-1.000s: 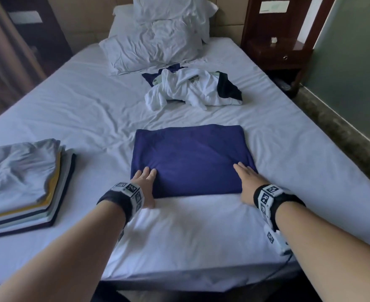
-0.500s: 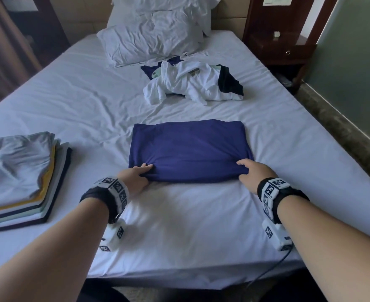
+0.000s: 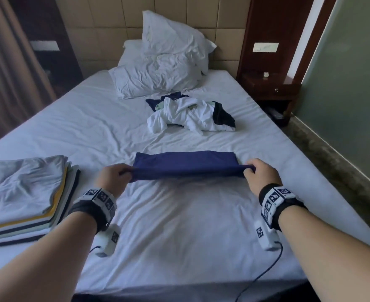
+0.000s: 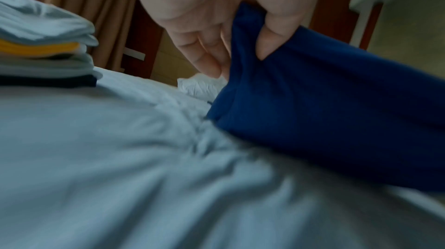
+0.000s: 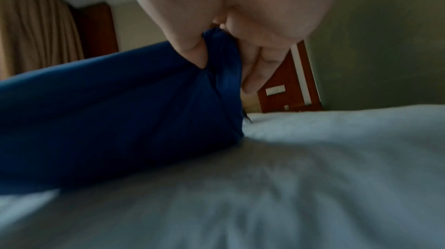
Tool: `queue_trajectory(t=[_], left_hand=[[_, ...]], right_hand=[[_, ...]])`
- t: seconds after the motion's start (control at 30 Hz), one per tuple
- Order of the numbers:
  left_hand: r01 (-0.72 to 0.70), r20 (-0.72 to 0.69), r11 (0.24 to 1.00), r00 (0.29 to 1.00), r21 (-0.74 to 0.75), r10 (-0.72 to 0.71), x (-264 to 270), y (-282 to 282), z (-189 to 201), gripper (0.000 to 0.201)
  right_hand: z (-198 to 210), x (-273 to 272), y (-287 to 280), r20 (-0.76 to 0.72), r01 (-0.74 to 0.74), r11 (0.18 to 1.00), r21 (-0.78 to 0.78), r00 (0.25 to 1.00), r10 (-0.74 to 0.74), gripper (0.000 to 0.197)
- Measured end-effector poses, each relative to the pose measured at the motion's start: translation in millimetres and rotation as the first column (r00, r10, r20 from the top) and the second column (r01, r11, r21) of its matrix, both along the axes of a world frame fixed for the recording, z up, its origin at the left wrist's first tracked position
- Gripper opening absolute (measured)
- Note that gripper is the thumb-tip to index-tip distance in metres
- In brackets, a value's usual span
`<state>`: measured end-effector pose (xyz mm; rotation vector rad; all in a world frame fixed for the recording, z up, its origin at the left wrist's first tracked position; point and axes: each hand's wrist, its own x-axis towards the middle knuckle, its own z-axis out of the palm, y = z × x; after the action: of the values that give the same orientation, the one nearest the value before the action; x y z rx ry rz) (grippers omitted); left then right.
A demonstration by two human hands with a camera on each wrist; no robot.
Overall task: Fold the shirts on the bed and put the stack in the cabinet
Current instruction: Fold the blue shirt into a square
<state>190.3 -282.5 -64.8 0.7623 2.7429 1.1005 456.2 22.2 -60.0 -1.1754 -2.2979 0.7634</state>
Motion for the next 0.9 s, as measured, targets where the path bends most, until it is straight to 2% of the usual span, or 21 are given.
queue_trajectory(t=[0.07,0.13,0.23,0.3,0.4,0.5,0.6,0.77,0.9], left_hand=[[-0.054,-0.045,0.988,0.997,0.141,0.061,1,-6,36,0.024],[-0.087,-0.027,0.951,0.995,0.296,0.100,1,-10,71,0.017],[-0.070,0.000,0.886,0.997,0.458,0.079,-5,-13,112,0.016],[-0.044,0.001,0.853,0.999,0.520,0.051,-7,-13,133,0.016],[-0.001,0.011,0.804,1.000,0.595,-0.007,1,-16,149,0.017],[-0.046,0.102,0.832,0.995,0.553,-0.013,-2,-18,130,0.027],[-0.091,0.199,0.904,0.980,0.419,0.007,4,-17,94,0.036],[-0.162,0.361,0.941,0.932,0.298,0.046,-3,2,35,0.021],[-0.168,0.358,0.960,0.931,0.225,0.079,-36,29,11,0.018]], right_hand=[[34,1,2,-0.132,0.058,0.998,0.031,0.990,-0.054,0.014],[64,2,3,-0.262,0.132,0.991,0.018,0.957,-0.122,0.018],[101,4,2,-0.419,0.182,0.983,0.013,0.894,-0.160,0.021],[121,6,0,-0.479,0.201,0.979,0.044,0.864,-0.156,0.020],[135,10,-3,-0.491,0.208,0.971,0.118,0.862,-0.125,0.019],[121,17,-5,-0.377,0.188,0.975,0.122,0.917,-0.130,0.019],[82,20,-1,-0.210,0.159,0.984,0.080,0.968,-0.139,0.015],[23,11,16,-0.034,0.159,0.987,-0.004,0.987,-0.159,0.021],[7,-8,35,0.020,0.166,0.986,-0.012,0.986,-0.165,0.021]])
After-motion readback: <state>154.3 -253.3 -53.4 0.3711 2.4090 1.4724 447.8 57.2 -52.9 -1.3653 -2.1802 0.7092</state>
